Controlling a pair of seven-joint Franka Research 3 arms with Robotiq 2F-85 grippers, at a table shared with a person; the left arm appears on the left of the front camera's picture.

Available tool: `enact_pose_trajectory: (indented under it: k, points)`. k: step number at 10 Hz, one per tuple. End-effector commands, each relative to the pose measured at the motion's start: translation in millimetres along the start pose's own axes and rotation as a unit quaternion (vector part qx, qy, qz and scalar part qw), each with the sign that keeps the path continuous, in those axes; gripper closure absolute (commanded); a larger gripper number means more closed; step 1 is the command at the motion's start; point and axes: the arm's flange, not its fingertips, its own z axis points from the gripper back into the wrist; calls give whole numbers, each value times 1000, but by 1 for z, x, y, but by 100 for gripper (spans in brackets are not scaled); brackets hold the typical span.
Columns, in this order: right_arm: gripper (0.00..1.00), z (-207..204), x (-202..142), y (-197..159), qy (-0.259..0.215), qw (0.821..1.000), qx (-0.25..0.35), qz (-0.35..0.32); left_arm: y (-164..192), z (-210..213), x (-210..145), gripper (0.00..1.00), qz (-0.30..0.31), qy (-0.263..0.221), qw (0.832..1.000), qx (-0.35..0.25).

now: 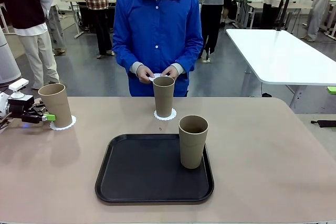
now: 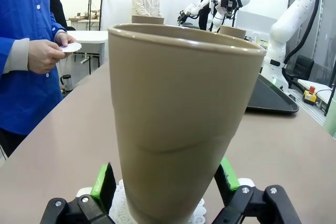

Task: Place coasters on the table and set cups on them.
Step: Take one Reusable plastic cup from the Flat Tray and place it on a coaster set by the human.

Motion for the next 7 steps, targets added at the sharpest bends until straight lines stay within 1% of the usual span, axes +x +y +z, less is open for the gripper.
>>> enact_pose_trajectory:
  k: [1, 7]
  points:
    - [0, 0, 0, 2, -1, 1000, 3, 3, 3, 6, 3, 0, 8, 4, 1000, -16]
    - [0, 0, 0, 2, -1, 1000, 3, 3, 6, 25, 2, 0, 23, 13, 1000, -9]
